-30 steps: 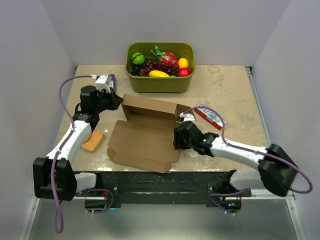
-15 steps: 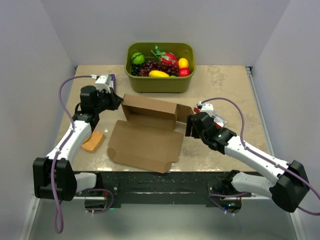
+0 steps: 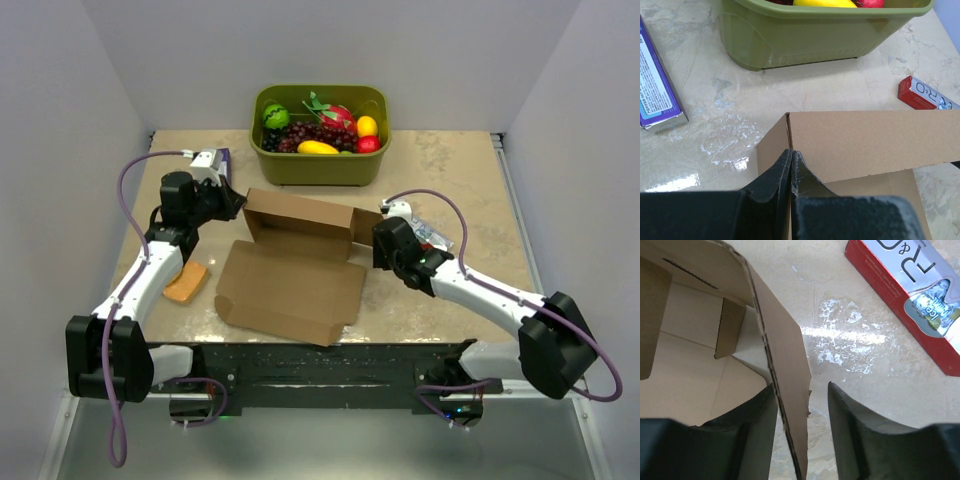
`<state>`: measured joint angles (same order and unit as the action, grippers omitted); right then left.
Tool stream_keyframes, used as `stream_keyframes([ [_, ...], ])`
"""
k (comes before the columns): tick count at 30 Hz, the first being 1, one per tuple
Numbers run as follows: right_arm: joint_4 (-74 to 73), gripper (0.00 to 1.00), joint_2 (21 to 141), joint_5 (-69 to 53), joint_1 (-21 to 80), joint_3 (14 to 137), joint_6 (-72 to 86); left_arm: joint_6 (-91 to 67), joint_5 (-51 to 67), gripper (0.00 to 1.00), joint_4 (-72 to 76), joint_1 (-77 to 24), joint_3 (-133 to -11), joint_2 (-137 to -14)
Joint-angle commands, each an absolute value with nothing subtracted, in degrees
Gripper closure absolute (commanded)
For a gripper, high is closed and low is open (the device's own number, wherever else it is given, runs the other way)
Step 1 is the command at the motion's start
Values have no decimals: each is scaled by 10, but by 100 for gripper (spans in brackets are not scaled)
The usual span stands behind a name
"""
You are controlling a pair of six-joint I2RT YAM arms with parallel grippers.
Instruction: Fold the paper box
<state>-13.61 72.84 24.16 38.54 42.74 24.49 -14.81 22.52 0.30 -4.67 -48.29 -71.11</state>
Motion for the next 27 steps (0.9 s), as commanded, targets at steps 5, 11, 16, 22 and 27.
stream_keyframes([
  [5, -119, 95, 719, 200, 384, 473, 214, -135, 211, 95, -34, -68, -471, -708],
  [11, -160, 100, 733, 145, 385, 511, 221, -130, 194, 95, -40, -85, -472, -709],
  [16, -195, 100, 743, 115, 386, 549, 223, -125, 179, 96, -43, -103, -473, -712],
  [22, -185, 100, 750, 106, 396, 538, 238, -124, 178, 96, -46, -105, -475, -712],
  [27, -150, 100, 763, 105, 414, 503, 267, -125, 180, 96, -45, -106, -475, -711],
])
